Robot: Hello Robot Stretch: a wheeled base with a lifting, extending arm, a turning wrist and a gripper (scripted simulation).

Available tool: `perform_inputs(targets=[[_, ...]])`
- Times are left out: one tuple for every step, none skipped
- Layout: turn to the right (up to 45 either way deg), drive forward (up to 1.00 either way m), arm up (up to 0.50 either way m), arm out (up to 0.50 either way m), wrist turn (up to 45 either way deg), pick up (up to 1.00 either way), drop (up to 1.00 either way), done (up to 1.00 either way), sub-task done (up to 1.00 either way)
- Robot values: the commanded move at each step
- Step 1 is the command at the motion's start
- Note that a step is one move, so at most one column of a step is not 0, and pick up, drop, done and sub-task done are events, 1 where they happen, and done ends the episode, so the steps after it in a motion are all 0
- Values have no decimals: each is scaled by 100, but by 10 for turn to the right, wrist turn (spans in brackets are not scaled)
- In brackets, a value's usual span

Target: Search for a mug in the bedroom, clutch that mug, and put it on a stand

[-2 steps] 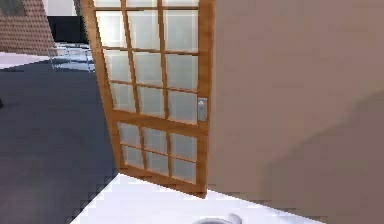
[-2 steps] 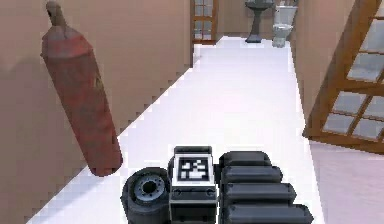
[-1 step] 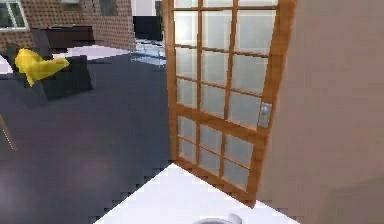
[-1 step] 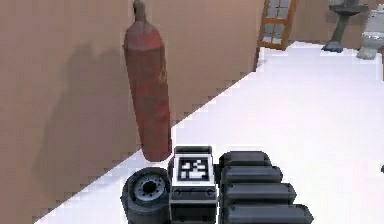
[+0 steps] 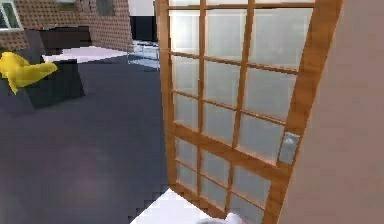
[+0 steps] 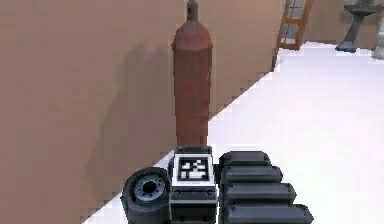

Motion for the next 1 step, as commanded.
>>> perform_inputs(targets=[[-360, 0, 0, 0, 0, 0, 0, 0, 0]])
